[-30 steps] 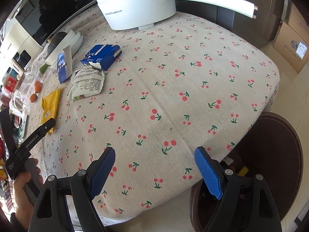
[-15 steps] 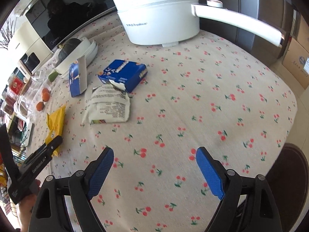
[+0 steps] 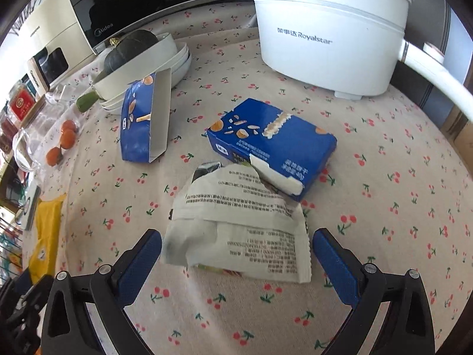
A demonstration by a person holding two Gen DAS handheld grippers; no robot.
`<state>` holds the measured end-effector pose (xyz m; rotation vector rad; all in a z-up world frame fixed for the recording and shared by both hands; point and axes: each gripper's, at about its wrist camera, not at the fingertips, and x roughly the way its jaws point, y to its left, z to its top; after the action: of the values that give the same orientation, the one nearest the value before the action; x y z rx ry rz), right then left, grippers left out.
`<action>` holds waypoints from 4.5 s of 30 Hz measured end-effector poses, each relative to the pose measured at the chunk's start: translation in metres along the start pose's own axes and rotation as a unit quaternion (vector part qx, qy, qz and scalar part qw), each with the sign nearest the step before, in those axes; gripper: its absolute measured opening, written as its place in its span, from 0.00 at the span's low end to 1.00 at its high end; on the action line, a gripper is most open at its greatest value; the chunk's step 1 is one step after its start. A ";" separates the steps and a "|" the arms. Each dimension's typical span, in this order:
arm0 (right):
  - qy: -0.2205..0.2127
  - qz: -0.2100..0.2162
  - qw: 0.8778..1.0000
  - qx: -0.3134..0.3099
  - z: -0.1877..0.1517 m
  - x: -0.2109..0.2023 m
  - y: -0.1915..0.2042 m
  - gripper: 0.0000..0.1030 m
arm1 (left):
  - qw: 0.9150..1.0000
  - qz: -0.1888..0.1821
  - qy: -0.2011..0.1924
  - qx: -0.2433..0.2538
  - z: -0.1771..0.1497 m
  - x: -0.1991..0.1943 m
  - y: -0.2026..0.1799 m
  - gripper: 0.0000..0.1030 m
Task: Collect trash
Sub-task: 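Grasp the yellow snack bag with the left gripper while the right gripper grasps the white paper packet, then carry the snack bag and paper packet to the bin and release both inside, then move both grippers back to the table and grasp the two blue biscuit boxes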
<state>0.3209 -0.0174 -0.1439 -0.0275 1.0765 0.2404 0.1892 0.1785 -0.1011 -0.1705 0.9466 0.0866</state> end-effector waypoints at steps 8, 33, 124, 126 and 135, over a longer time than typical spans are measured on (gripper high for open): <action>0.010 -0.014 0.999 -0.028 -0.007 -0.005 0.001 0.87 | 1.000 -0.009 0.000 0.007 -0.005 -0.011 -0.005 0.53; 0.006 0.046 0.999 0.006 -0.119 -0.184 -0.114 0.71 | 0.992 -0.064 -0.022 0.107 -0.049 -0.093 -0.105 0.53; 0.054 -0.012 0.998 0.025 -0.197 -0.209 -0.206 0.89 | 0.985 -0.052 0.015 0.162 -0.081 -0.084 -0.130 0.99; 0.054 -0.008 0.998 0.019 -0.191 -0.207 -0.197 0.89 | 0.987 -0.047 0.016 0.151 -0.080 -0.084 -0.118 0.99; 0.052 -0.004 0.998 -0.023 -0.154 -0.188 -0.157 0.89 | 0.994 -0.030 0.027 0.103 -0.070 -0.076 -0.071 0.99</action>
<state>0.1345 -0.2257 -0.0676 -0.0864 1.1744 0.2588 0.0994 0.0962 -0.0719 -0.0103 0.9964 -0.0704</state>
